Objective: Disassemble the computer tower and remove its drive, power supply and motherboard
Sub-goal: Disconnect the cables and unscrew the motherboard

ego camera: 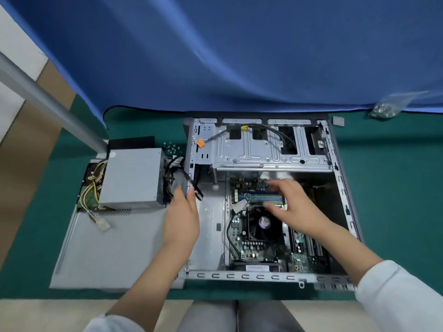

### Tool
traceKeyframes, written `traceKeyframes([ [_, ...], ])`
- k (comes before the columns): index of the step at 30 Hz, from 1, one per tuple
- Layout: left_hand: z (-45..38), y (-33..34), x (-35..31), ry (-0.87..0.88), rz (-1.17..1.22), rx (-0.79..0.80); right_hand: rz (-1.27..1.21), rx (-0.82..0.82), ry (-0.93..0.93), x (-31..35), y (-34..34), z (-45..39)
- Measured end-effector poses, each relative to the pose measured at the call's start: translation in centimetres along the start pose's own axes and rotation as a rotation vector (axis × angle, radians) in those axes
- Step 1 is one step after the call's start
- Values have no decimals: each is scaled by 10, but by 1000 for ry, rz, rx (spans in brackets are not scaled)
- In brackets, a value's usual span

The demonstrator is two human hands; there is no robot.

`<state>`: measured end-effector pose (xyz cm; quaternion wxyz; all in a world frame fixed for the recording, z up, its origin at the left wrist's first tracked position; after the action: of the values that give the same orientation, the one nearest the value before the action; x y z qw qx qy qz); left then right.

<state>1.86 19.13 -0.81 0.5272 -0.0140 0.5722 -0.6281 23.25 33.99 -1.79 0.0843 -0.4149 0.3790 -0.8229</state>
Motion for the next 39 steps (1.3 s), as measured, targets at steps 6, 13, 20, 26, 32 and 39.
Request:
traceKeyframes([
  [6,-2,0,-1,-11,-81,-61,88,317,123,-33,65,6],
  [13,-6,1,-1,-31,-198,-109,119,221,33,-33,61,0],
  [20,-6,1,-4,-24,-263,-137,211,194,37,-33,56,-1],
  [26,-6,1,-4,-40,-279,-133,201,196,54,-35,49,-14],
  [32,-7,0,-5,-61,-259,-129,135,179,65,-36,43,-20],
  [39,-8,1,-5,-54,-258,-124,-16,125,201,-45,33,5],
])
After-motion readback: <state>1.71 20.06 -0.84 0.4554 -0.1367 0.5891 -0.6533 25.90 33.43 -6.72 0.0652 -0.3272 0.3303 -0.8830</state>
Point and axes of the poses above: each hand's wrist, its own z-axis away from the middle knuckle, its own y-axis out of the palm, x = y × z, the point moved 6 cm from there along -z, towards the middle knuckle, and after that the axes turned 12 degrees about x, right-handed, at the moved point
